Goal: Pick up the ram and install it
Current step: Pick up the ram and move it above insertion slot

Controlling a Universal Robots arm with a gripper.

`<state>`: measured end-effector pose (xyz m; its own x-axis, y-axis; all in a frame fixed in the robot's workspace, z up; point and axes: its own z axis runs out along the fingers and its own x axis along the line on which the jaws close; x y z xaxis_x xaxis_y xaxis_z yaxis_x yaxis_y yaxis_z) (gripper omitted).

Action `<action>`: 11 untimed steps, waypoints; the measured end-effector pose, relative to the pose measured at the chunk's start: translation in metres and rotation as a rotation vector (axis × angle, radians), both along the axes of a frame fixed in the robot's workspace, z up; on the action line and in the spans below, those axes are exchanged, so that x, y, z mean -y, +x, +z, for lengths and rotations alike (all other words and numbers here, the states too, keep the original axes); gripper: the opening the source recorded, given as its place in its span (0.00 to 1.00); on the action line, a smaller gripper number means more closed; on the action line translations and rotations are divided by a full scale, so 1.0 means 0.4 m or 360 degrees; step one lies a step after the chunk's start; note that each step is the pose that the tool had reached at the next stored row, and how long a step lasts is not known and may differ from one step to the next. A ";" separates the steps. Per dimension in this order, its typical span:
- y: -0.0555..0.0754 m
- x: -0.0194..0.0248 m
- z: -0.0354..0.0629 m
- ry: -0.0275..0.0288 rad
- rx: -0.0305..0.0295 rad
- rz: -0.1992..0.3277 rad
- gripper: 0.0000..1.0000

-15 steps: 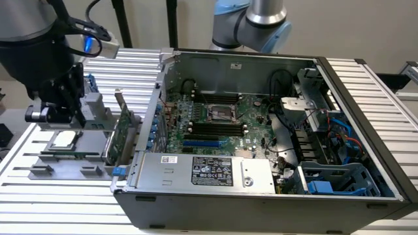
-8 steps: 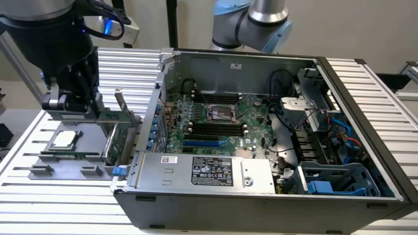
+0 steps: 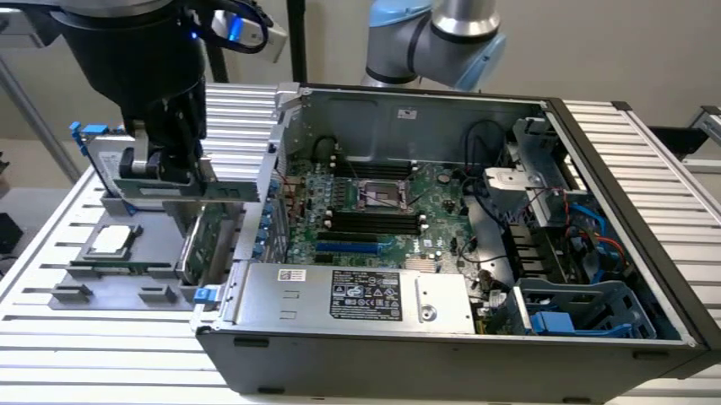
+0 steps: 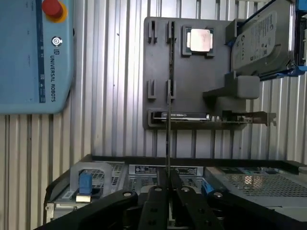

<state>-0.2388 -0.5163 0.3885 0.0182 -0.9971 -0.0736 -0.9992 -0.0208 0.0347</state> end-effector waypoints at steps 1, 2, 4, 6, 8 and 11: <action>0.011 0.000 0.001 0.00008 -0.00001 0.0000 0.00; 0.023 0.000 0.001 0.00016 -0.00001 0.0000 0.00; 0.045 0.000 0.001 0.00025 -0.00004 0.0000 0.00; 0.068 0.000 0.001 0.00032 -0.00002 0.0000 0.00; 0.091 0.000 0.001 0.00038 -0.00002 0.0000 0.00; 0.125 0.000 0.001 0.00042 -0.00001 0.0000 0.00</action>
